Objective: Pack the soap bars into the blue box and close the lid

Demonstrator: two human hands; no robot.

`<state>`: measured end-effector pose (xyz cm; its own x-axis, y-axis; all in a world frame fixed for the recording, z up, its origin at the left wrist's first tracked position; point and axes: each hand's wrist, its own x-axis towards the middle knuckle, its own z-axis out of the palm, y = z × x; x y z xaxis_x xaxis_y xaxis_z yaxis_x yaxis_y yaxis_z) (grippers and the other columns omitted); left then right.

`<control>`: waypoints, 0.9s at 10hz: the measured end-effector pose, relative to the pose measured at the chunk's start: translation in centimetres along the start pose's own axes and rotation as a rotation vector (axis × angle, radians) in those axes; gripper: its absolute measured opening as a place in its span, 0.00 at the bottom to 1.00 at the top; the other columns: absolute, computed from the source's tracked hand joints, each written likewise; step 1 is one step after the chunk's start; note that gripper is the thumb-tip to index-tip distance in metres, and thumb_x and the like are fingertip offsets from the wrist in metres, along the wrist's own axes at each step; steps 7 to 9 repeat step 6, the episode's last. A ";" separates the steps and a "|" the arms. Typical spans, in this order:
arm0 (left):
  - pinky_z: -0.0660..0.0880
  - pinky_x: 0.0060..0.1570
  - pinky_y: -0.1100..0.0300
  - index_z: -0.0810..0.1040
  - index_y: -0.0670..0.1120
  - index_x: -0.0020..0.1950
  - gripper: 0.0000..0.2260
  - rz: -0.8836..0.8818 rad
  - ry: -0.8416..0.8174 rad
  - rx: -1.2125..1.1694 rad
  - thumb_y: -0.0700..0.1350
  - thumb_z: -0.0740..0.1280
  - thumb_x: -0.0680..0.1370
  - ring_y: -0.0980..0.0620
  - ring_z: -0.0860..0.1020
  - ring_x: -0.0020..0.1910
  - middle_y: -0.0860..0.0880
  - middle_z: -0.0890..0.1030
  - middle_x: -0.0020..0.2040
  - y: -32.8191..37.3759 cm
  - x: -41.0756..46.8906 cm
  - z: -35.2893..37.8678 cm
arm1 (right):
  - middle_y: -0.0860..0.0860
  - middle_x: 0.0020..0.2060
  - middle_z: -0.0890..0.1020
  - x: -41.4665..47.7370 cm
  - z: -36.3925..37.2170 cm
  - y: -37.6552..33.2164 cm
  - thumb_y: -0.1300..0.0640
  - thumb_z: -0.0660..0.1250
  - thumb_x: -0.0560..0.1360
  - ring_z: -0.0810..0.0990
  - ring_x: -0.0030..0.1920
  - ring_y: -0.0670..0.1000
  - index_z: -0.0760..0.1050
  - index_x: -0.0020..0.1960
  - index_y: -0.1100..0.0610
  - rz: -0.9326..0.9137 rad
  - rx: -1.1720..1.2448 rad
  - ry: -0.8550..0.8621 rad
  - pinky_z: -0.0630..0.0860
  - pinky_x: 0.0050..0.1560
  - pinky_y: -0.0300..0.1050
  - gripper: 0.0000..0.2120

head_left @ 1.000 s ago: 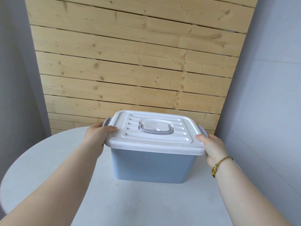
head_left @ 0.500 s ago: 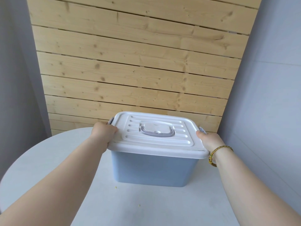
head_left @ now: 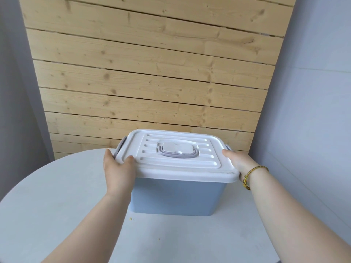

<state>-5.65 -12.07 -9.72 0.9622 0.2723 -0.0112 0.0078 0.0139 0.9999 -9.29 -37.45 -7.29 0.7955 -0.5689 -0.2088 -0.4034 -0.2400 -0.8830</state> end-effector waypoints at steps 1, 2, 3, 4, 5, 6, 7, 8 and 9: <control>0.63 0.67 0.48 0.56 0.48 0.72 0.24 0.002 0.001 0.016 0.41 0.55 0.75 0.45 0.64 0.68 0.49 0.63 0.72 0.1 0.3 0.3 | 0.61 0.60 0.77 0.3 0.0 0.0 0.51 0.62 0.76 0.76 0.60 0.61 0.73 0.61 0.61 0.001 0.009 0.010 0.70 0.65 0.56 0.18; 0.64 0.66 0.49 0.58 0.47 0.71 0.23 0.008 -0.027 0.029 0.41 0.53 0.76 0.45 0.65 0.67 0.48 0.65 0.71 0.3 0.9 0.9 | 0.60 0.62 0.76 0.9 -0.1 -0.5 0.50 0.61 0.76 0.75 0.61 0.60 0.70 0.65 0.62 -0.001 -0.012 0.017 0.69 0.66 0.56 0.22; 0.64 0.64 0.50 0.59 0.46 0.71 0.22 0.019 -0.054 0.038 0.41 0.53 0.76 0.44 0.66 0.66 0.46 0.66 0.70 0.5 2.1 2.4 | 0.60 0.63 0.75 2.2 -0.3 -1.0 0.52 0.60 0.77 0.74 0.62 0.60 0.68 0.66 0.64 -0.006 -0.019 0.053 0.69 0.66 0.52 0.22; 0.63 0.65 0.52 0.57 0.46 0.71 0.22 0.009 -0.062 0.065 0.42 0.53 0.77 0.45 0.65 0.67 0.46 0.64 0.71 0.7 3.3 4.1 | 0.61 0.64 0.73 3.7 -0.6 -1.3 0.54 0.59 0.78 0.72 0.63 0.60 0.68 0.65 0.65 -0.025 -0.015 0.100 0.68 0.63 0.48 0.21; 0.63 0.62 0.54 0.57 0.45 0.71 0.22 0.029 -0.069 0.070 0.42 0.53 0.77 0.45 0.65 0.67 0.46 0.63 0.72 0.7 4.7 5.9 | 0.62 0.64 0.73 5.5 -0.7 -1.7 0.55 0.59 0.78 0.73 0.63 0.61 0.69 0.64 0.67 -0.052 -0.015 0.140 0.68 0.63 0.49 0.20; 0.61 0.64 0.54 0.55 0.45 0.72 0.22 0.047 -0.078 0.095 0.45 0.53 0.78 0.45 0.63 0.69 0.46 0.61 0.73 0.6 5.7 6.9 | 0.65 0.59 0.77 6.2 -0.4 -2.1 0.57 0.61 0.77 0.75 0.56 0.61 0.73 0.59 0.67 -0.088 -0.002 0.212 0.72 0.53 0.49 0.17; 0.61 0.64 0.54 0.55 0.45 0.72 0.22 0.047 -0.078 0.095 0.45 0.53 0.78 0.45 0.63 0.69 0.46 0.61 0.73 0.6 5.7 6.9 | 0.65 0.59 0.77 6.2 -0.4 -2.1 0.57 0.61 0.77 0.75 0.56 0.61 0.73 0.59 0.67 -0.088 -0.002 0.212 0.72 0.53 0.49 0.17; 0.61 0.64 0.54 0.55 0.45 0.72 0.22 0.047 -0.078 0.095 0.45 0.53 0.78 0.45 0.63 0.69 0.46 0.61 0.73 0.6 5.7 6.9 | 0.65 0.59 0.77 6.2 -0.4 -2.1 0.57 0.61 0.77 0.75 0.56 0.61 0.73 0.59 0.67 -0.088 -0.002 0.212 0.72 0.53 0.49 0.17; 0.61 0.64 0.54 0.55 0.45 0.72 0.22 0.047 -0.078 0.095 0.45 0.53 0.78 0.45 0.63 0.69 0.46 0.61 0.73 0.6 5.7 6.9 | 0.65 0.59 0.77 6.2 -0.4 -2.1 0.57 0.61 0.77 0.75 0.56 0.61 0.73 0.59 0.67 -0.088 -0.002 0.212 0.72 0.53 0.49 0.17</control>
